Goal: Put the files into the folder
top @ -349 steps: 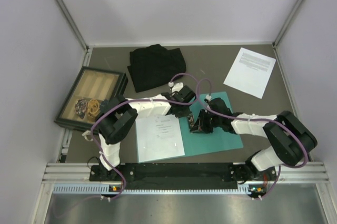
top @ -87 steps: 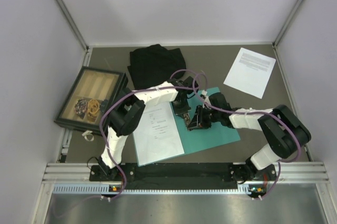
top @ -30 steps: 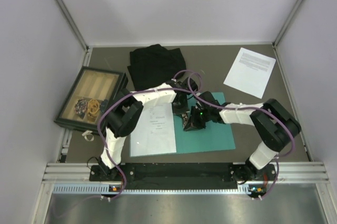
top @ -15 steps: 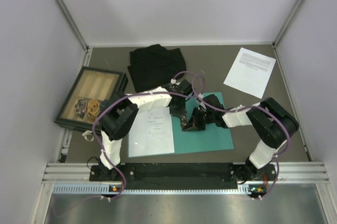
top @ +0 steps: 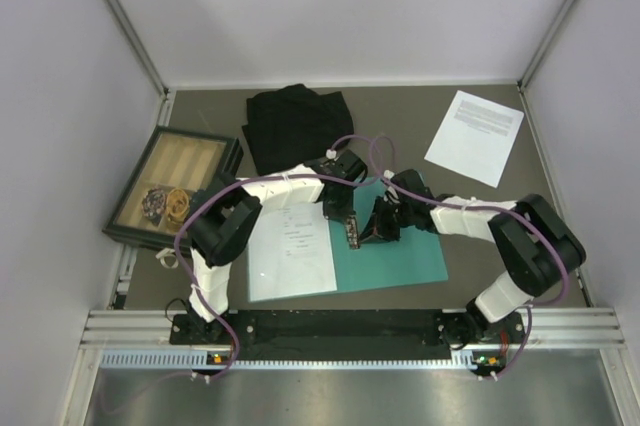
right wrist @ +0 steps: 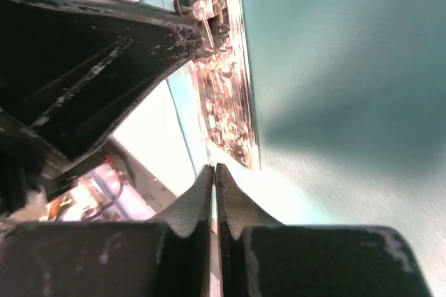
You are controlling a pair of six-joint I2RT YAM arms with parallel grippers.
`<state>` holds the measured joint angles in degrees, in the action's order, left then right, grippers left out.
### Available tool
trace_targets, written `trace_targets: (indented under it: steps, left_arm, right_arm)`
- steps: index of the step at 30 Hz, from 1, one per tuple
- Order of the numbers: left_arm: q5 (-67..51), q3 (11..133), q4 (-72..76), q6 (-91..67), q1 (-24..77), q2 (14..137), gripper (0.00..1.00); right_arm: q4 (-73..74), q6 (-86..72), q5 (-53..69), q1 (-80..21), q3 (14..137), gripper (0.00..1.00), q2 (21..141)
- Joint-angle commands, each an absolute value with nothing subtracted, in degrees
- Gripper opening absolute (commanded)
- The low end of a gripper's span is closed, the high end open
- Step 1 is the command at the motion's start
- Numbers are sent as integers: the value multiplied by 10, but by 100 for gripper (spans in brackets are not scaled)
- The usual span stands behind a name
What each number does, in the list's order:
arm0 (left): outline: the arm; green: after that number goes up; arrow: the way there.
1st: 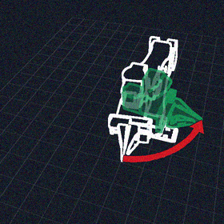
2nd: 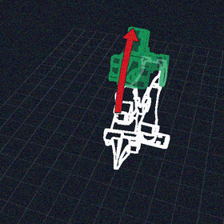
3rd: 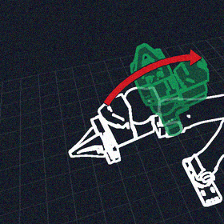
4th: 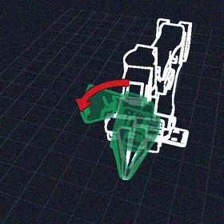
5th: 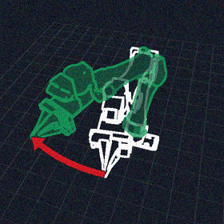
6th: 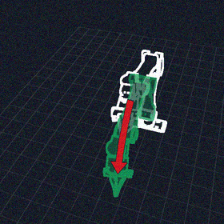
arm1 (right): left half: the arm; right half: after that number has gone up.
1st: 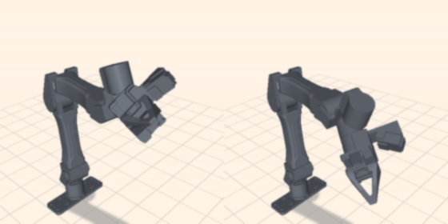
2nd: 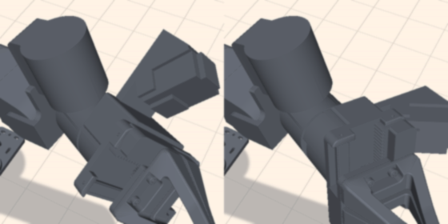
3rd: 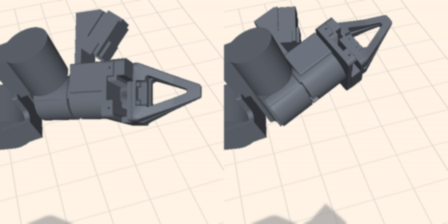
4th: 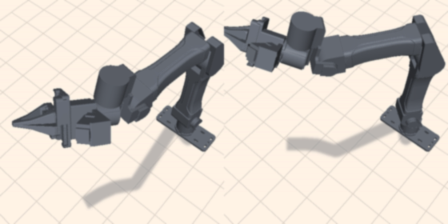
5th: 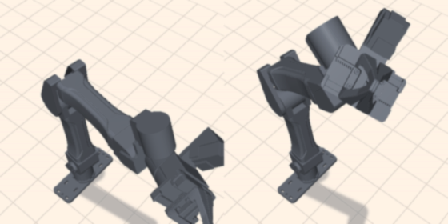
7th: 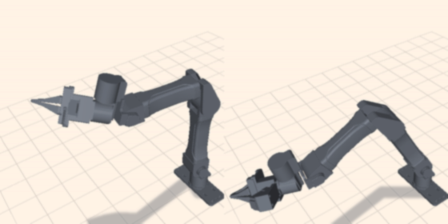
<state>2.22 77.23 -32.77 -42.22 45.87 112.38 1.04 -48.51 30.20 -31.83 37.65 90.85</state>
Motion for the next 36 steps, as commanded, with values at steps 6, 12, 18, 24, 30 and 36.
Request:
trace_targets:
  steps: [6, 12, 18, 24, 30, 36]
  left_arm:
    - [29, 787, -387, -386, 451, 1109, 13]
    - [8, 802, -374, -399, 446, 1060, 44]
    - [36, 819, -386, -396, 421, 989, 55]
    - [81, 810, -399, -378, 406, 859, 59]
    - [140, 718, -394, -367, 403, 677, 62]
    - [121, 677, -439, -356, 403, 578, 64]
  right_arm:
    - [142, -427, 228, -317, 413, 0, 899]
    - [141, -394, 243, -316, 448, 0, 875]
    - [145, -345, 272, -323, 471, 5, 855]
    - [77, -397, 270, -393, 452, 53, 830]
    - [4, -460, 230, -458, 467, 75, 857]
    - [-52, -492, 224, -460, 489, 81, 907]
